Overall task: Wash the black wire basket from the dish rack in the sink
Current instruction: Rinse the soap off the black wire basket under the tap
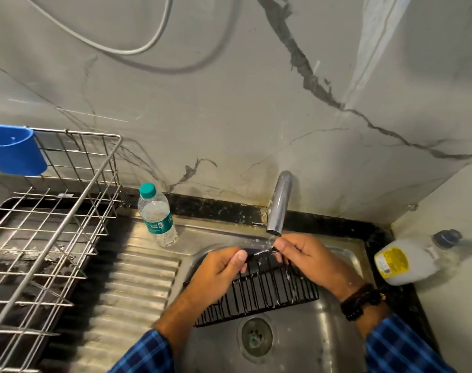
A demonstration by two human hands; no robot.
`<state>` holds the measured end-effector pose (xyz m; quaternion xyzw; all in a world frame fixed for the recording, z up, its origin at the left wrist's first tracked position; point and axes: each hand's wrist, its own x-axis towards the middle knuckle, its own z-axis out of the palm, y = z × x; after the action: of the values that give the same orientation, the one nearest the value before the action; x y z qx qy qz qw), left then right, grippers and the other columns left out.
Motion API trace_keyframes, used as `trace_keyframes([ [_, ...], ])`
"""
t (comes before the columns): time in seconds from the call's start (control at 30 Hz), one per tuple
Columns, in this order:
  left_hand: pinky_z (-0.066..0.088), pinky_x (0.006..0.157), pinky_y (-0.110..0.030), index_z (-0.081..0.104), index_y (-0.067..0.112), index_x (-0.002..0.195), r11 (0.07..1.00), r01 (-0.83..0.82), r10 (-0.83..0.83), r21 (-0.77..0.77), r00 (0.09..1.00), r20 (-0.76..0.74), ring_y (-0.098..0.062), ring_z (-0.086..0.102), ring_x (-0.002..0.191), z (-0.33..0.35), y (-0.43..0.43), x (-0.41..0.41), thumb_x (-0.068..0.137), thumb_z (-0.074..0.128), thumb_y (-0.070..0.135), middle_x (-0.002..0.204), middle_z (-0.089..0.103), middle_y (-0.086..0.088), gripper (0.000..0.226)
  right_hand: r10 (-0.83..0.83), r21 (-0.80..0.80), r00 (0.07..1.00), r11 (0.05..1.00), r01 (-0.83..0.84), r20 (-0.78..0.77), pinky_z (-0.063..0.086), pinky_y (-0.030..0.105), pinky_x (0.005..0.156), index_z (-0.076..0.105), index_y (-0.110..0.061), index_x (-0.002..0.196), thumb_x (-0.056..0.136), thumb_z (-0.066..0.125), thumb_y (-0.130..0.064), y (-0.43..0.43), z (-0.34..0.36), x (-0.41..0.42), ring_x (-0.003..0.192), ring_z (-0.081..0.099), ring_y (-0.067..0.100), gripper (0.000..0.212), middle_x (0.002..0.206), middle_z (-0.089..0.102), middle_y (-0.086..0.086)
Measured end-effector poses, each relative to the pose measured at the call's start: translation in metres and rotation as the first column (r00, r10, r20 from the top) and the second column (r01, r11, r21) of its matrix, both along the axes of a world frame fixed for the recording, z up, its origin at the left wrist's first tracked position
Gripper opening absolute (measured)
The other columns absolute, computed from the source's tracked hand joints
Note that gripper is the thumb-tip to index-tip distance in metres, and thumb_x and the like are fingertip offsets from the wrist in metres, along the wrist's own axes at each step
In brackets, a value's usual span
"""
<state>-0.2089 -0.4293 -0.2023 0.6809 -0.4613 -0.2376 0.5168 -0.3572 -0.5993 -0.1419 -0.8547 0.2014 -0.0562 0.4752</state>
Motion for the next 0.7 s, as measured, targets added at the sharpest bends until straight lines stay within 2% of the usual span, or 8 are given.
trace_keyframes([
  [0.1,0.048,0.067,-0.025,0.057,0.022,0.083,0.994,0.105,-0.104,0.028,0.994,-0.025,-0.006,0.056,0.071,0.009,-0.003,-0.005,0.107,0.041,0.031,0.075,0.057,0.014,0.031,0.011,-0.074,1.000,0.997,-0.010,0.008,0.051,0.037,0.074,0.058,-0.033,0.079,0.103,0.037,-0.047,0.011,-0.003,0.008,0.073,0.059,0.010,0.035,0.075,0.060,-0.003],
  [0.2,0.053,0.071,-0.036,0.060,0.016,0.089,0.996,0.085,-0.083,0.011,0.987,-0.138,-0.010,0.059,0.072,0.022,-0.015,-0.019,0.105,0.041,0.041,0.077,0.060,0.009,0.035,0.064,-0.077,0.998,0.995,-0.064,-0.003,0.053,0.040,0.080,0.057,-0.036,0.084,0.102,0.035,-0.049,0.019,-0.004,0.019,0.083,0.062,0.010,0.031,0.083,0.063,-0.006],
  [0.3,0.049,0.072,-0.036,0.059,0.023,0.082,0.999,-0.023,0.015,-0.031,0.970,-0.242,-0.010,0.056,0.073,0.026,-0.015,-0.023,0.099,0.046,0.050,0.075,0.057,0.009,0.034,0.069,-0.121,0.998,0.990,-0.067,0.007,0.051,0.032,0.085,0.059,-0.036,0.097,0.104,0.036,-0.044,0.020,-0.003,0.013,0.093,0.060,0.006,0.026,0.094,0.062,-0.011],
  [0.37,0.047,0.076,-0.035,0.057,0.025,0.074,0.995,-0.084,0.063,-0.056,0.950,-0.306,-0.020,0.056,0.075,0.028,-0.010,-0.021,0.099,0.046,0.049,0.073,0.055,0.001,0.037,0.043,-0.162,0.997,0.985,-0.052,-0.061,0.052,0.029,0.085,0.062,-0.033,0.103,0.104,0.036,-0.044,0.013,0.000,0.005,0.094,0.060,0.001,0.028,0.096,0.065,-0.011],
  [0.43,0.044,0.079,-0.035,0.053,0.021,0.070,0.987,-0.156,0.133,-0.026,0.906,-0.401,-0.021,0.053,0.075,0.032,-0.006,-0.017,0.101,0.047,0.050,0.071,0.052,-0.004,0.043,0.022,-0.189,0.989,0.981,-0.051,-0.148,0.054,0.036,0.081,0.061,-0.027,0.092,0.103,0.037,-0.044,0.001,0.003,-0.003,0.084,0.062,0.003,0.031,0.087,0.066,-0.005],
  [0.5,0.041,0.081,-0.034,0.051,0.021,0.069,0.992,-0.115,0.123,0.044,0.898,-0.422,-0.014,0.050,0.073,0.033,-0.005,-0.009,0.101,0.043,0.053,0.070,0.051,0.002,0.046,0.042,-0.215,0.983,0.973,-0.081,-0.180,0.055,0.042,0.079,0.055,-0.025,0.082,0.103,0.038,-0.042,-0.006,0.007,-0.007,0.078,0.061,0.006,0.032,0.080,0.063,-0.001],
  [0.6,0.048,0.078,-0.032,0.062,0.015,0.083,0.968,0.084,-0.032,0.236,0.976,-0.217,-0.008,0.056,0.070,0.039,-0.008,0.003,0.104,0.032,0.053,0.073,0.059,0.007,0.053,0.055,-0.208,0.983,0.974,-0.091,-0.174,0.055,0.041,0.079,0.057,-0.027,0.084,0.103,0.040,-0.041,-0.007,0.008,-0.008,0.078,0.061,0.005,0.029,0.081,0.062,-0.004],
  [0.7,0.046,0.065,-0.017,0.066,0.020,0.102,0.895,0.162,-0.267,0.415,0.941,0.209,-0.004,0.059,0.065,0.052,-0.017,0.000,0.107,0.037,0.044,0.080,0.068,0.006,0.037,0.140,-0.227,0.959,0.954,-0.198,-0.247,0.054,0.042,0.079,0.062,-0.029,0.092,0.103,0.042,-0.042,-0.001,0.003,-0.003,0.082,0.062,0.007,0.026,0.087,0.066,-0.007],
])
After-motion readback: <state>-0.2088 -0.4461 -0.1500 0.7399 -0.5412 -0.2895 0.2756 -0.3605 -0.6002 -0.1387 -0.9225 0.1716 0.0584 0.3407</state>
